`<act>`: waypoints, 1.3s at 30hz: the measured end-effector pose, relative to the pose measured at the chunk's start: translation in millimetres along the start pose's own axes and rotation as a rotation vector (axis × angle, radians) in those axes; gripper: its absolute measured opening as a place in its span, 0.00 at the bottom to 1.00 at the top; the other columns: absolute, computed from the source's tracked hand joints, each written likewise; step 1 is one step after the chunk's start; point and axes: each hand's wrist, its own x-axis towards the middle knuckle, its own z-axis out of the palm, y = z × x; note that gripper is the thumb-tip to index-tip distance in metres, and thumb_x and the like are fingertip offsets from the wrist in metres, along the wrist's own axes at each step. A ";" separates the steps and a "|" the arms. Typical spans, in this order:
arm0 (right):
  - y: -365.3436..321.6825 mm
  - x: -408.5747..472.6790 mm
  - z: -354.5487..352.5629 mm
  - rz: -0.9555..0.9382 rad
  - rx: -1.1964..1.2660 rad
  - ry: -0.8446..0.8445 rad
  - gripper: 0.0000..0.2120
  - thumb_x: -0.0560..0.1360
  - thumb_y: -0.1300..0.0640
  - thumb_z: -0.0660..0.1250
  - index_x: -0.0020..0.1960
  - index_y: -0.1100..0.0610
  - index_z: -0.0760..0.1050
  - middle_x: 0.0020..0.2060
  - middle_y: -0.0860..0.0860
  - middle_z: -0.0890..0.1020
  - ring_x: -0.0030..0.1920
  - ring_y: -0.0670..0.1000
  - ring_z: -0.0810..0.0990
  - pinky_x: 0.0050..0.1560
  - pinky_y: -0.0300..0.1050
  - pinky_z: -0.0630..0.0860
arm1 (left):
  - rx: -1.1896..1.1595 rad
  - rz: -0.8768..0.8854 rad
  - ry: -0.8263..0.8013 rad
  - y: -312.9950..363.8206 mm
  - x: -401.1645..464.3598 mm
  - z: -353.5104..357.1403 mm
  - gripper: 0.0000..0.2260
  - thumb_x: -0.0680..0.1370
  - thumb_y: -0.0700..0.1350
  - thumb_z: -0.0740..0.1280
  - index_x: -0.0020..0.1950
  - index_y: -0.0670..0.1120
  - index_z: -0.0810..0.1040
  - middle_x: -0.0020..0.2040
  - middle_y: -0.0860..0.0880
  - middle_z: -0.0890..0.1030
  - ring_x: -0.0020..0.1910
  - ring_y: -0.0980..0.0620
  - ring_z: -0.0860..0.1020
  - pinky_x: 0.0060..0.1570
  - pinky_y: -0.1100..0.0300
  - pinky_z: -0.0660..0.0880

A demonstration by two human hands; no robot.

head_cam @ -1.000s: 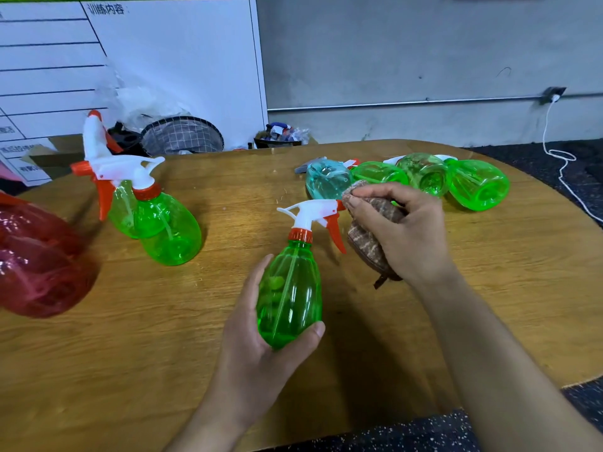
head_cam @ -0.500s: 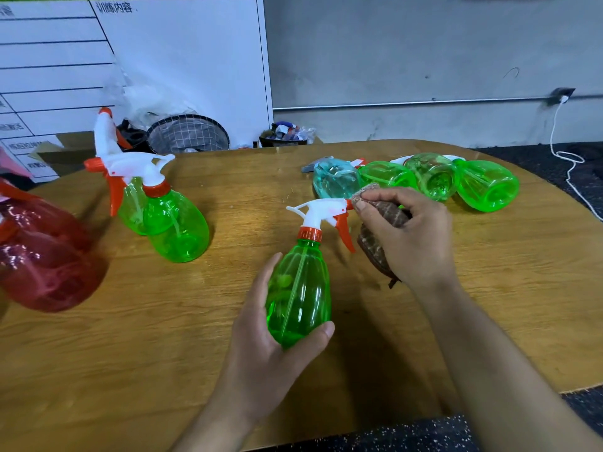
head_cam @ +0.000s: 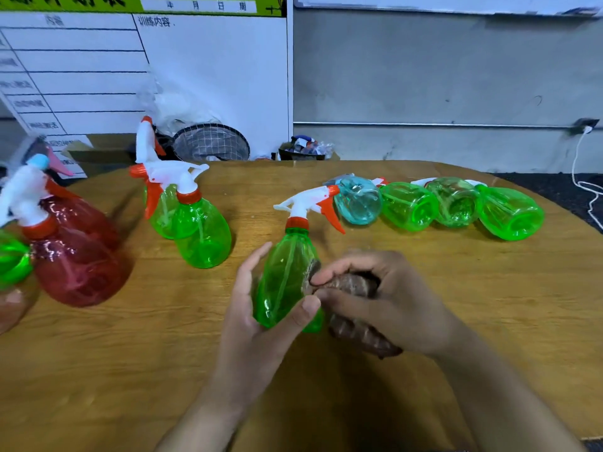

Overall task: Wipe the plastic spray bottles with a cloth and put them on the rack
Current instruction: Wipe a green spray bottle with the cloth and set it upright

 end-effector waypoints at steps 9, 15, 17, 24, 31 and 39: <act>8.7 7.0 28.1 0.006 0.119 0.443 0.07 0.76 0.57 0.74 0.53 0.54 0.86 0.50 0.44 0.88 0.53 0.46 0.87 0.53 0.39 0.81 | 0.124 0.049 -0.135 4.9 0.0 -17.3 0.55 0.61 0.64 0.86 0.82 0.69 0.59 0.77 0.66 0.72 0.73 0.58 0.76 0.67 0.54 0.79; 2.0 8.0 37.7 0.079 0.266 0.524 0.05 0.77 0.62 0.74 0.51 0.56 0.87 0.48 0.46 0.89 0.51 0.45 0.87 0.50 0.35 0.80 | 0.389 0.144 -0.129 -5.9 4.0 -24.6 0.54 0.69 0.47 0.85 0.83 0.71 0.55 0.82 0.69 0.59 0.82 0.59 0.62 0.71 0.48 0.77; 0.2 8.0 37.7 0.091 0.277 0.532 0.05 0.77 0.62 0.74 0.51 0.57 0.87 0.48 0.47 0.89 0.51 0.45 0.87 0.49 0.35 0.80 | 0.431 0.163 -0.113 -6.4 4.6 -23.9 0.52 0.70 0.46 0.85 0.83 0.70 0.56 0.82 0.68 0.60 0.82 0.58 0.62 0.72 0.47 0.76; -3.6 -0.2 35.2 -0.047 -0.005 0.561 0.07 0.78 0.55 0.74 0.55 0.53 0.85 0.49 0.45 0.87 0.52 0.46 0.86 0.51 0.37 0.81 | 0.460 0.240 -0.024 -2.5 7.0 -21.2 0.44 0.66 0.63 0.81 0.79 0.67 0.65 0.76 0.65 0.72 0.78 0.58 0.69 0.75 0.55 0.70; 5.5 -14.8 38.6 -0.419 -0.496 0.614 0.07 0.78 0.54 0.74 0.53 0.57 0.87 0.46 0.53 0.84 0.44 0.50 0.84 0.39 0.47 0.80 | 0.380 0.274 0.040 -3.0 7.8 -19.9 0.44 0.65 0.54 0.81 0.79 0.64 0.69 0.75 0.57 0.76 0.74 0.48 0.76 0.70 0.44 0.76; -4.6 -5.0 50.8 -0.353 -0.533 0.666 0.08 0.81 0.54 0.73 0.57 0.55 0.87 0.49 0.50 0.84 0.46 0.48 0.84 0.40 0.49 0.80 | 0.482 0.304 0.031 -3.2 7.3 -19.2 0.42 0.69 0.56 0.81 0.81 0.62 0.67 0.77 0.64 0.70 0.78 0.51 0.70 0.70 0.41 0.76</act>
